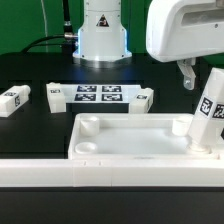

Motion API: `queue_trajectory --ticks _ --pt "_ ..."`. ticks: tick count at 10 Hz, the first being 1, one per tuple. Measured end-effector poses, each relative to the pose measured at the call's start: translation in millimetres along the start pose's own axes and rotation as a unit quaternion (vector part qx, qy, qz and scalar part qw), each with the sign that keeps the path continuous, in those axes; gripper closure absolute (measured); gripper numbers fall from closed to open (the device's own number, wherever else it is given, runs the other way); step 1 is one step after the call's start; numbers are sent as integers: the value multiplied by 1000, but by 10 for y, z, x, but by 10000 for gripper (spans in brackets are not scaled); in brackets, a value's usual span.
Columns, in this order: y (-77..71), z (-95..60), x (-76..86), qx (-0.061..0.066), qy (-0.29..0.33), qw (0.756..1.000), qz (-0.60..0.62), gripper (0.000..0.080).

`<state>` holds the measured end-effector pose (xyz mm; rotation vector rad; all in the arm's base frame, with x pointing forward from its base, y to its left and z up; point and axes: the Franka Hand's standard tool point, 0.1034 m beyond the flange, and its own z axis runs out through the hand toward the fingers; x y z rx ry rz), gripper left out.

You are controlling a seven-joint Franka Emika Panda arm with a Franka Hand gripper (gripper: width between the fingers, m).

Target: Assemble desk

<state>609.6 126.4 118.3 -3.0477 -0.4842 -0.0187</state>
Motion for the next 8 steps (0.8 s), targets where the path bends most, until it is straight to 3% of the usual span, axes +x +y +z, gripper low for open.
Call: queue_trajectory --ticks 4,8 --pt "20 25 150 -5 4 1000 24 150" --pt "61 68 130 -4 2 1000 -5 162"
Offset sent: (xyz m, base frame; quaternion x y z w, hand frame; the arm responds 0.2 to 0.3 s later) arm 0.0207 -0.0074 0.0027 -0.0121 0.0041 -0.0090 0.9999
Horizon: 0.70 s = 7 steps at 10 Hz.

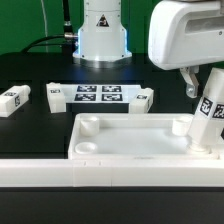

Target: Assemble desk

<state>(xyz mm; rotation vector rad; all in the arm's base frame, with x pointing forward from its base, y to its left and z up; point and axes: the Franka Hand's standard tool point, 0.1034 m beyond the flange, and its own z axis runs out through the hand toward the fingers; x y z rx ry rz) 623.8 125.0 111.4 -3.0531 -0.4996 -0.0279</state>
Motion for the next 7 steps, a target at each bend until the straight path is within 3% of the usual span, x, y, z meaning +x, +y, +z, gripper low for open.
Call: queue_trajectory --ticks 1,3,7 --pt "-9 0 1 0 0 1000 0 162" --pt "30 -8 2 -3 1 1000 0 471" --pt "87 -7 -8 -5 0 1000 4 492"
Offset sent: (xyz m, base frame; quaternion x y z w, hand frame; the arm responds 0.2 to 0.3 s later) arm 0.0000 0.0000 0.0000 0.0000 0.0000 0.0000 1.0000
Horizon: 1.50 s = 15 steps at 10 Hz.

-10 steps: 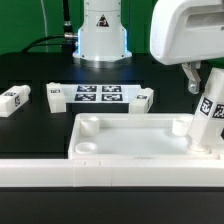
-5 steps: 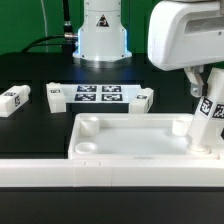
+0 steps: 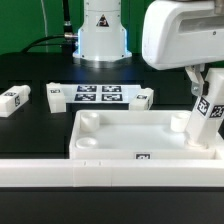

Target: Assemble desk

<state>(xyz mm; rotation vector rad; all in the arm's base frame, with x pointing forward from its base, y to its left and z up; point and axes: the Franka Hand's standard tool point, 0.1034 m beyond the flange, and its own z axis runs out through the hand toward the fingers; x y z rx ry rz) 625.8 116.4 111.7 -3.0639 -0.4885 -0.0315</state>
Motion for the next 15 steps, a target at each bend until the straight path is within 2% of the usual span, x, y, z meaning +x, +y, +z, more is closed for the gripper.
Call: queue_trajectory --ticks 4,10,13,15 --pt "63 16 -11 -7 71 996 47 503" --pt "124 9 -21 6 80 974 214 503" --pt "128 23 -103 20 91 932 351 502" --pt "138 30 -120 33 86 892 443 502"
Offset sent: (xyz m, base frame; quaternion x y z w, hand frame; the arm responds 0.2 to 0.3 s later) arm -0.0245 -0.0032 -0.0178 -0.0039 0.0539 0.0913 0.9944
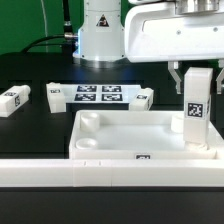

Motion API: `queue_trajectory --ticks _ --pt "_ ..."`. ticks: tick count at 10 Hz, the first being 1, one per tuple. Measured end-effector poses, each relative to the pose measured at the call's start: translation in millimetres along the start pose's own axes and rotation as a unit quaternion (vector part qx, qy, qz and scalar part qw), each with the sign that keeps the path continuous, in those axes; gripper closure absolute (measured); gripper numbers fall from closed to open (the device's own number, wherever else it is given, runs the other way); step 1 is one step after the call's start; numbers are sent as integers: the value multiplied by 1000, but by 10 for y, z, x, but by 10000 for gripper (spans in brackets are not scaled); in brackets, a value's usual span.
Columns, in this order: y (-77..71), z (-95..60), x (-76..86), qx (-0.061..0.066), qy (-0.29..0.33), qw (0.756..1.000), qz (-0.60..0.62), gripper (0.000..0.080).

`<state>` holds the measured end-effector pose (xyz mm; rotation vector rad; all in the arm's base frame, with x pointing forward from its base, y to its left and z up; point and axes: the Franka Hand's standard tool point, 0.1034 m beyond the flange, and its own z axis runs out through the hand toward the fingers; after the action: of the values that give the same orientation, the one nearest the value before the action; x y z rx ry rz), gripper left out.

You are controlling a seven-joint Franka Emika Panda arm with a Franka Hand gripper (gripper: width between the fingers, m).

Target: Assemble desk

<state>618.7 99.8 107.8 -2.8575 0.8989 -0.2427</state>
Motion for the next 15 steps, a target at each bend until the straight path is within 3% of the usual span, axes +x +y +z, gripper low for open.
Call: queue_trajectory --ticks 3,7,10,12,13,14,15 --pt "-34 8 -39 -1 -1 994 114 502" --pt "-96 18 -99 14 -20 962 272 502" --pt "-133 25 -134 21 -31 937 346 502" --pt "-143 28 -148 22 -33 940 338 502" --pt "-145 30 -153 22 -33 945 324 410" --pt "-146 31 -158 21 -33 947 318 410" --pt "-145 28 -167 20 -34 960 278 221"
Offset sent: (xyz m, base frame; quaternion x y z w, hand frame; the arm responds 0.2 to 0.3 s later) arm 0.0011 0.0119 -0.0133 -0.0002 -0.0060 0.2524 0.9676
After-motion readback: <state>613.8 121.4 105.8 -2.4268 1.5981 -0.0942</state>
